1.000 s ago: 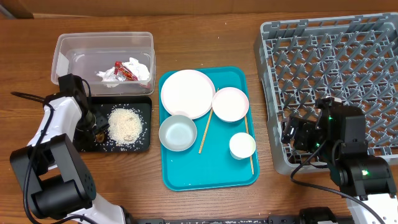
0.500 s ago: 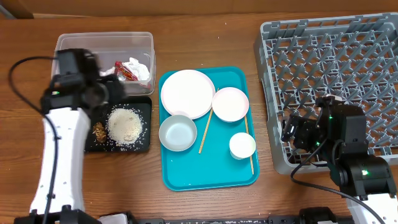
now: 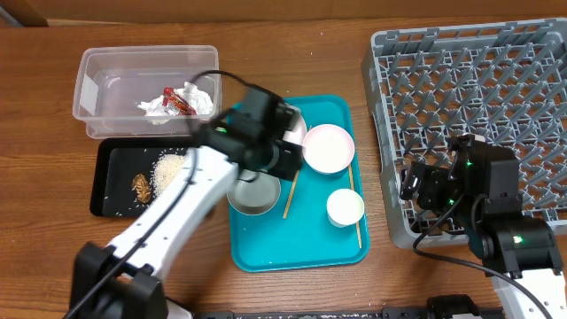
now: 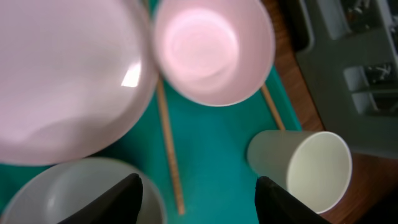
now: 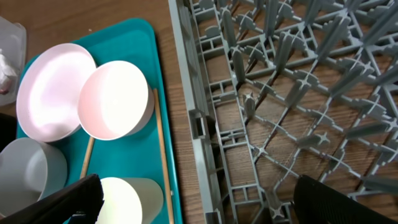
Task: Sort waste into correct bins and load items into the dishwasher
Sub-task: 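Grasp the white paper cup on the teal tray with the left gripper, then lift the cup toward the right gripper and grasp it with the right gripper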
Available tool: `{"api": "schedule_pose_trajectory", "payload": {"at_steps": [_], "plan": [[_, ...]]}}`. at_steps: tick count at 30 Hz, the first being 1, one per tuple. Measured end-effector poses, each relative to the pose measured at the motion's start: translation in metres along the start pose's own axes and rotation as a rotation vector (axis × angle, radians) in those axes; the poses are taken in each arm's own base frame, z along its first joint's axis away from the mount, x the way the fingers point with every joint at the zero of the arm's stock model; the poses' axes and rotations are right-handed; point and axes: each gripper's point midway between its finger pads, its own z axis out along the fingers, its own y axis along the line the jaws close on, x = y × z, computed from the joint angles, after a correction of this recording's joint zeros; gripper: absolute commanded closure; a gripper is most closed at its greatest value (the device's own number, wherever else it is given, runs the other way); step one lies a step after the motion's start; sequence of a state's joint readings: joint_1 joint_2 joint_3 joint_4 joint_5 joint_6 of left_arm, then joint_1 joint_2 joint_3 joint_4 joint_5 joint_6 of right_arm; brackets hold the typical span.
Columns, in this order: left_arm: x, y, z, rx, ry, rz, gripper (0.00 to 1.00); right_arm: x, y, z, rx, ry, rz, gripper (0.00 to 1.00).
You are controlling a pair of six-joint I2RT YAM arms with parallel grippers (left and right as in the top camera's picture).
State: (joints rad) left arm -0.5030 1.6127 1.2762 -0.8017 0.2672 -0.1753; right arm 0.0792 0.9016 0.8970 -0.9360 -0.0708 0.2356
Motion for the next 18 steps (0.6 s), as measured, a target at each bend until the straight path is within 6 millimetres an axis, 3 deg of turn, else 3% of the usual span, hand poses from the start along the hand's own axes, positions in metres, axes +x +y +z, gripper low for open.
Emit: {"api": "schedule_pose_trajectory", "payload": {"at_steps": [3, 7, 13, 14, 15, 18], "plan": [[0.006, -0.038, 0.024, 0.049, 0.025, 0.112, 0.40, -0.010, 0.004, -0.007, -0.009, -0.029, -0.003, 0.00], [0.019, -0.071, 0.048, 0.085, 0.063, 0.206, 0.42, -0.018, 0.007, -0.014, -0.016, -0.050, -0.005, 0.00], [0.039, -0.076, 0.077, 0.080, 0.147, 0.230, 0.55, -0.010, 0.004, -0.015, -0.005, -0.016, -0.002, 0.00], [0.041, -0.075, 0.081, 0.077, 0.158, 0.228, 0.60, -0.009, 0.004, -0.015, -0.005, -0.015, -0.002, 0.00], [0.043, -0.073, 0.084, 0.074, 0.168, 0.226, 0.71, -0.009, 0.004, -0.015, -0.003, -0.013, -0.002, 0.00], [0.045, -0.071, 0.088, 0.070, 0.179, 0.226, 0.83, -0.009, 0.003, -0.015, 0.000, -0.012, -0.001, 0.00]]}}
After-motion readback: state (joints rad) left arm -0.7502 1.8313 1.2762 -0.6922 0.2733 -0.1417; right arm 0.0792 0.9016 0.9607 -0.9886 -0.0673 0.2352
